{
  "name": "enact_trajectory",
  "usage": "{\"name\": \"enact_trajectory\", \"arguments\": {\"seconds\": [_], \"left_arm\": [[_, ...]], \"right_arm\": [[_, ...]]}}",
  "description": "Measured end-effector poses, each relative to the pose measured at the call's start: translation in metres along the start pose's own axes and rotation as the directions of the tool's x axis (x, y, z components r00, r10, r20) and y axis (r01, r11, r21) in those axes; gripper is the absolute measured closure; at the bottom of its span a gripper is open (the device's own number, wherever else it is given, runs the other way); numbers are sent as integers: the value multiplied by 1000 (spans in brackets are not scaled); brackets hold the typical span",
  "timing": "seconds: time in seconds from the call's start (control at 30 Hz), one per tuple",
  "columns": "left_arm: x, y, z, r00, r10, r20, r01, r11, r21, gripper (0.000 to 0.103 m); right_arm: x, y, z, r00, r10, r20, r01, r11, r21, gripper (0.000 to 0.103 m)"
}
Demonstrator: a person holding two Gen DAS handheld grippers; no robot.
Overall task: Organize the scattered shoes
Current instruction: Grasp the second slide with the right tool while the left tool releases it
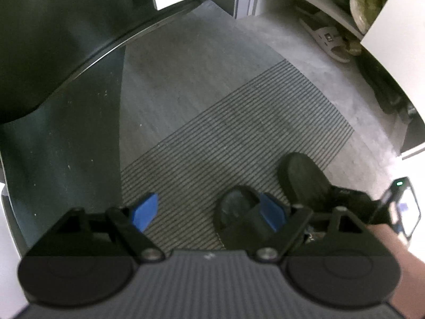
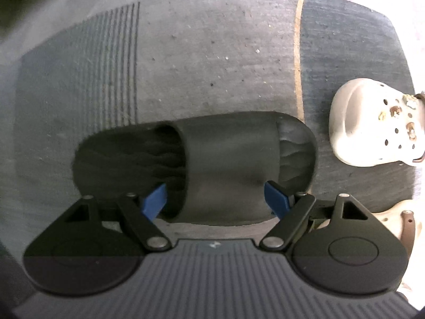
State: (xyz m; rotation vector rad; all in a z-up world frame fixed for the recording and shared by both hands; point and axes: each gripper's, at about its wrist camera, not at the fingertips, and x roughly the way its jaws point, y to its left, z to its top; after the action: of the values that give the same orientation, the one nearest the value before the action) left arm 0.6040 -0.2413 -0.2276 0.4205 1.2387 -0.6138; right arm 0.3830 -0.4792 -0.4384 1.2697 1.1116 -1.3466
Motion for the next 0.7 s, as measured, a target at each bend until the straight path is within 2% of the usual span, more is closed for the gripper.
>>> {"name": "enact_trajectory", "arguments": {"seconds": [0.03,0.1,0.17,0.2,0.27,0.4,0.63,0.7], "left_arm": [[2,3,2,1000,-3,-2,3,1000,-11,16],[9,22,6,999,-26,-39,21,992,-120,17],[12,29,6,999,-4,-48,-2,992,-127,17],[14,33,7,999,8,-52,-14,991,-130,17],[19,41,6,998,9,-65,-18,988,-152,20],[19,38,4,998,28,-58,-36,989,-146,20],[15,25,3,998,-5,-55,-3,990,-142,20],[13,23,4,999,-14,-45,7,990,-144,20]], "right_arm": [[3,2,-1,1000,-21,-1,21,1000,1,21],[9,4,-2,998,-64,3,63,998,19,20],[13,6,-2,996,-90,16,89,996,30,18],[15,8,-2,994,-107,20,106,994,24,22],[18,17,-4,986,-163,17,164,985,-60,31],[13,29,-9,967,-250,50,255,944,-209,54],[-22,18,-3,957,-251,146,283,916,-284,72],[-32,15,0,955,-238,177,285,903,-322,82]]}}
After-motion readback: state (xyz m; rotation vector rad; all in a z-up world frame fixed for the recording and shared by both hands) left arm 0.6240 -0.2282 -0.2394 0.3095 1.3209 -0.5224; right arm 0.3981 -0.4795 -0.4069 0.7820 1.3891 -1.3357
